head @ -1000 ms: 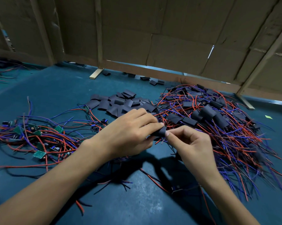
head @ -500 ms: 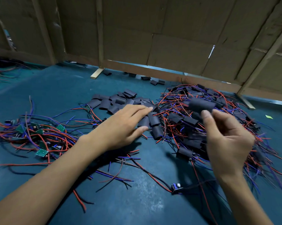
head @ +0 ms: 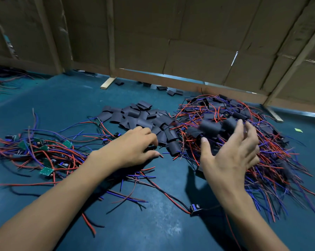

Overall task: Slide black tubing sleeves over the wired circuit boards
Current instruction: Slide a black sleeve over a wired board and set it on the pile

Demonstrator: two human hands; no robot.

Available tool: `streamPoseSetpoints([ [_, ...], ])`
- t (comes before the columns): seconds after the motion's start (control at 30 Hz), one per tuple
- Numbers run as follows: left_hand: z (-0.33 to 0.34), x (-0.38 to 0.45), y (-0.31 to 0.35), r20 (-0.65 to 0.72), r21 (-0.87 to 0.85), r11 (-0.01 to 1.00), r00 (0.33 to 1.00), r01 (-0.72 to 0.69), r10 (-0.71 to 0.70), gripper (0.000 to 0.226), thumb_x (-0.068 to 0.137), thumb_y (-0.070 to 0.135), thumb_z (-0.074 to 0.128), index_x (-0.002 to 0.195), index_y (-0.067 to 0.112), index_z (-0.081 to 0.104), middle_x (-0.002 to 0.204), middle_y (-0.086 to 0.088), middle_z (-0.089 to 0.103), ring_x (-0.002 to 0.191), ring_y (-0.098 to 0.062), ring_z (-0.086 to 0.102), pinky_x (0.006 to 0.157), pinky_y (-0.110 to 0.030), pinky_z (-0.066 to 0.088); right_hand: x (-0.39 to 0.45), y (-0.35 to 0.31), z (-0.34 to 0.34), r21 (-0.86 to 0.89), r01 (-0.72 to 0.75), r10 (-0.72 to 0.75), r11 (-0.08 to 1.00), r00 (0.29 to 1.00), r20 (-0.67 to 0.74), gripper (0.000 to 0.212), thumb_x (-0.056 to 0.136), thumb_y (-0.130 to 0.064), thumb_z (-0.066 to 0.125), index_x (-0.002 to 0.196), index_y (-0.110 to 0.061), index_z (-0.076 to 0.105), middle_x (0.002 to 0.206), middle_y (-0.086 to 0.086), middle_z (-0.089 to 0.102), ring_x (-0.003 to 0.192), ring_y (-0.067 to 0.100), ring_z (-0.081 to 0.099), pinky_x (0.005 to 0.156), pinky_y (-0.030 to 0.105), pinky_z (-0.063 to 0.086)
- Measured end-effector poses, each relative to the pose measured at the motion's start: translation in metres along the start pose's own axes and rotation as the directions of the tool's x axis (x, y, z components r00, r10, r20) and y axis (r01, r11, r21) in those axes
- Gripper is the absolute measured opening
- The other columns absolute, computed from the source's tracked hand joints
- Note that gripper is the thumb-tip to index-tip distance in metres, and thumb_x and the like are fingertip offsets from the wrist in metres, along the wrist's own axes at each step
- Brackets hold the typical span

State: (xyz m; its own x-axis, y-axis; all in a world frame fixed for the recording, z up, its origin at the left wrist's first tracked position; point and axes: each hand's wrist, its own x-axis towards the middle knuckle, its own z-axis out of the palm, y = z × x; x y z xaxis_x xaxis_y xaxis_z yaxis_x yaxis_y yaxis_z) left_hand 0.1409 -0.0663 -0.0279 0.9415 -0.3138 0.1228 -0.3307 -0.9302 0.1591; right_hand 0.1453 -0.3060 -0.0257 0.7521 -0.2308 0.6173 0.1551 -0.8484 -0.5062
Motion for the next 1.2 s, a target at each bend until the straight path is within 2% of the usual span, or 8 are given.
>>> streamPoseSetpoints([
  [0.2,-0.024,-0.009,-0.021,0.056,0.059,0.997,0.997,0.045,-0.048,0.017,0.096,0.045,0.062,0.106,0.033,0.067,0.1,0.012,0.058,0.104,-0.014,0.056,0.088,-0.033,0.043,0.018,0.018,-0.011,0.092,0.153,-0.149,0.984,0.988,-0.052,0.076,0.087,-0.041,0.064,0.152,-0.012,0.038,0.154,0.012,0.038,0.138,0.032,0.035,0.107,0.046,0.026],
  [0.3,-0.028,-0.009,-0.023,0.085,-0.002,0.997,0.994,0.072,-0.071,0.013,0.096,0.04,0.064,0.103,0.031,0.07,0.095,0.013,0.055,0.098,-0.014,0.058,0.084,-0.033,0.048,0.021,0.021,-0.01,0.096,0.514,-0.521,0.853,0.85,0.075,0.069,0.088,-0.043,0.066,0.15,-0.024,0.045,0.143,-0.003,0.054,0.13,0.02,0.048,0.1,0.036,0.025],
  [0.43,-0.028,-0.012,-0.027,0.115,-0.021,0.997,0.991,0.071,-0.069,0.017,0.096,0.046,0.06,0.107,0.034,0.068,0.097,0.016,0.053,0.099,-0.01,0.052,0.087,-0.034,0.047,0.012,0.018,0.009,0.07,0.645,-0.642,0.761,0.734,0.22,0.027,0.084,-0.029,0.081,0.111,-0.03,0.077,0.107,-0.013,0.073,0.104,0.027,0.062,0.09,0.042,0.026],
  [0.6,-0.04,-0.018,-0.049,0.008,0.095,0.963,0.967,0.252,-0.254,0.025,0.1,0.036,0.047,0.111,0.028,0.067,0.112,0.001,0.064,0.108,-0.024,0.06,0.092,-0.041,0.049,0.017,0.023,0.009,-0.016,0.61,-0.593,0.792,0.775,0.22,0.024,0.079,-0.032,0.082,0.102,-0.029,0.077,0.103,-0.013,0.073,0.099,0.025,0.061,0.09,0.044,0.027],
  [0.77,-0.05,-0.028,-0.066,0.249,-0.087,0.943,0.924,0.321,-0.292,0.032,0.09,0.059,0.062,0.108,0.035,0.069,0.103,0.011,0.064,0.096,-0.009,0.062,0.091,-0.031,0.05,0.012,0.02,0.011,-0.074,0.612,-0.562,0.788,0.762,0.323,0.032,0.069,-0.025,0.091,0.098,-0.027,0.078,0.095,-0.008,0.075,0.096,0.031,0.062,0.088,0.042,0.025],
  [0.87,-0.053,-0.032,-0.071,0.287,-0.155,0.939,0.923,0.307,-0.255,0.028,0.082,0.057,0.074,0.105,0.041,0.07,0.102,0.021,0.061,0.093,0.007,0.057,0.092,-0.028,0.049,0.014,0.018,0.008,0.053,0.611,-0.612,0.79,0.777,0.147,0.028,0.076,-0.011,0.085,0.101,-0.021,0.078,0.096,-0.001,0.075,0.09,0.03,0.066,0.088,0.042,0.03],
  [1.03,-0.051,-0.029,-0.071,0.263,-0.109,0.948,0.929,0.298,-0.262,0.025,0.082,0.027,0.078,0.094,0.047,0.07,0.103,0.012,0.068,0.091,-0.005,0.062,0.087,-0.028,0.052,0.032,0.03,-0.015,0.029,0.502,-0.469,0.864,0.824,-0.317,0.019,0.096,-0.015,0.07,0.113,-0.014,0.076,0.109,0.006,0.072,0.097,0.029,0.063,0.09,0.044,0.037],
  [1.2,-0.052,-0.03,-0.065,0.216,-0.122,0.948,0.94,0.294,-0.264,0.021,0.085,0.024,0.066,0.092,0.042,0.073,0.094,0.011,0.069,0.085,-0.005,0.063,0.076,-0.025,0.051,0.037,0.035,-0.019,-0.179,0.069,-0.057,0.981,0.996,0.068,0.046,0.091,-0.017,0.049,0.135,-0.016,0.064,0.142,0.011,0.058,0.124,0.04,0.046,0.103,0.049,0.027],
])
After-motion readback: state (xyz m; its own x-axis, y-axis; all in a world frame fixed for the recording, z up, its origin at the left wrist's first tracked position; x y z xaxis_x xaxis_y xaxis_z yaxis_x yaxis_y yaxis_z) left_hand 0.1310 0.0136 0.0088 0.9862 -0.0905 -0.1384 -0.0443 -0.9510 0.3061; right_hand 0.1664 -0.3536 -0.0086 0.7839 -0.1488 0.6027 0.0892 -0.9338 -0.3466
